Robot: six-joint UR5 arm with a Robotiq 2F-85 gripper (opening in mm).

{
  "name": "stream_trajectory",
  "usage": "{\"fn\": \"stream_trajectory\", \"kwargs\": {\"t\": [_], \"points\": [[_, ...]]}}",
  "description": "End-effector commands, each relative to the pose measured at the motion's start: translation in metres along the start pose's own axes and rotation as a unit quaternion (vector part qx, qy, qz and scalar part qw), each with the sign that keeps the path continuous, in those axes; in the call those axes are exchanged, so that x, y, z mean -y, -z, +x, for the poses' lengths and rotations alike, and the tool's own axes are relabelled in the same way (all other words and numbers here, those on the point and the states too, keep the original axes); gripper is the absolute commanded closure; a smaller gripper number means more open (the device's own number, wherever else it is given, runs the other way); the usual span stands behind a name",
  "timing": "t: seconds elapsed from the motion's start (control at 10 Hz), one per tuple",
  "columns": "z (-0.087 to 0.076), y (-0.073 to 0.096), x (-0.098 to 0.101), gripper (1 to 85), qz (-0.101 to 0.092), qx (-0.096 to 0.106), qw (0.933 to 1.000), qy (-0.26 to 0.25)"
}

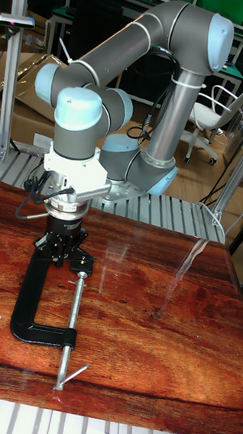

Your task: Turn the hands of a clock

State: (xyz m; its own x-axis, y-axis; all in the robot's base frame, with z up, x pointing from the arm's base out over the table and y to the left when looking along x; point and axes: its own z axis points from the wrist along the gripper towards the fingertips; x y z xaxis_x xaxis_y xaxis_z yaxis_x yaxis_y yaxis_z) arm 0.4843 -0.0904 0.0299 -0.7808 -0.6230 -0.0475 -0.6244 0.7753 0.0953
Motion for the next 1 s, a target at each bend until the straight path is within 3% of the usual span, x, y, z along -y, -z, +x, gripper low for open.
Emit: {"fn": "stream_trajectory", "kwargs": {"t": [0.0, 0.3, 0.4, 0.6, 0.7, 0.9], "points": [[0.005, 0.003, -0.006, 84.7, -0.007, 0.006, 0.9999, -0.007], [-0.002, 0.008, -0.003, 84.7, -0.01, -0.002, 0.9999, -0.01], [-0.004, 0.019, -0.002, 84.7, -0.009, -0.013, 0.9998, -0.014], [-0.014, 0.048, 0.007, 84.7, 0.009, -0.03, 0.9988, -0.037], [-0.027, 0.063, 0.012, 84.7, 0.025, -0.021, 0.9958, -0.086], [-0.049, 0.094, 0.015, 84.7, 0.052, -0.011, 0.9809, -0.187]]}}
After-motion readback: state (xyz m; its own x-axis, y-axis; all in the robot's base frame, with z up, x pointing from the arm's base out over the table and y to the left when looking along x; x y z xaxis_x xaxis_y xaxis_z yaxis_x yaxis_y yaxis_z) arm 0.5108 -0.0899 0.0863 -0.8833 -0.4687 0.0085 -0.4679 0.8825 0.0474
